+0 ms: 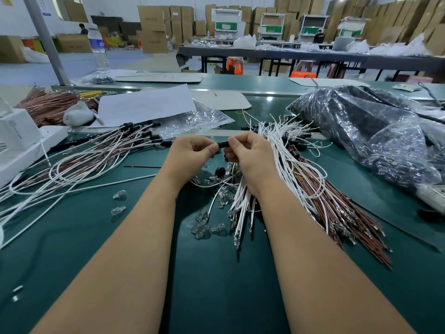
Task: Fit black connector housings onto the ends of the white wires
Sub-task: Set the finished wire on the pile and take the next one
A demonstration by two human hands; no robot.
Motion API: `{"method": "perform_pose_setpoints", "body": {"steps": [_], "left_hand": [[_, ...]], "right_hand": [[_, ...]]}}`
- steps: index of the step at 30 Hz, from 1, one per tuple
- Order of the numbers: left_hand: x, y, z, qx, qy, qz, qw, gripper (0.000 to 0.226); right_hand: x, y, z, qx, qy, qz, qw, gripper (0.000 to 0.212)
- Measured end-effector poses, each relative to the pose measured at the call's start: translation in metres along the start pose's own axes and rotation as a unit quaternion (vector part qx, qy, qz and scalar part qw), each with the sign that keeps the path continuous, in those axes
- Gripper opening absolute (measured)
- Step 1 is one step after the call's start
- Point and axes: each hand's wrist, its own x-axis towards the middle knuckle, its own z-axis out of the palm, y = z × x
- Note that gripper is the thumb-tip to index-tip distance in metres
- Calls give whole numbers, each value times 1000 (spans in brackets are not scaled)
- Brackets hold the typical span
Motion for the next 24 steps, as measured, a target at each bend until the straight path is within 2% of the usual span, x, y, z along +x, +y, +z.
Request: {"method": "perform_pose_setpoints", "body": {"steps": [9,14,16,17,19,21,22,24], "left_hand": [[0,1,1,23,4,9,1000,14],[3,-4,-16,177,32,45,983,14],[4,1,-27,245,80,92,962,16],[5,2,-33,282,125,119,944,18],[7,2,-47,360,254,138,887,20],[6,-2,-58,398,370,74,836,19],[5,-4,-63,400,398,20,826,21],[2,-9,-70,389,404,-90,823,47]], "right_hand": [[3,-1,2,49,87,3,995,13],[4,-6,-5,124,154,-4,980,11],[3,-8,-6,108,151,-11,982,11],[2,-8,-6,93,143,-14,985,13],[0,-10,-5,63,132,-19,989,16],[-2,-13,-7,16,140,-35,989,19],[-2,-15,-8,-20,148,-48,988,20],[-2,-16,-8,-114,162,-73,977,22]]}}
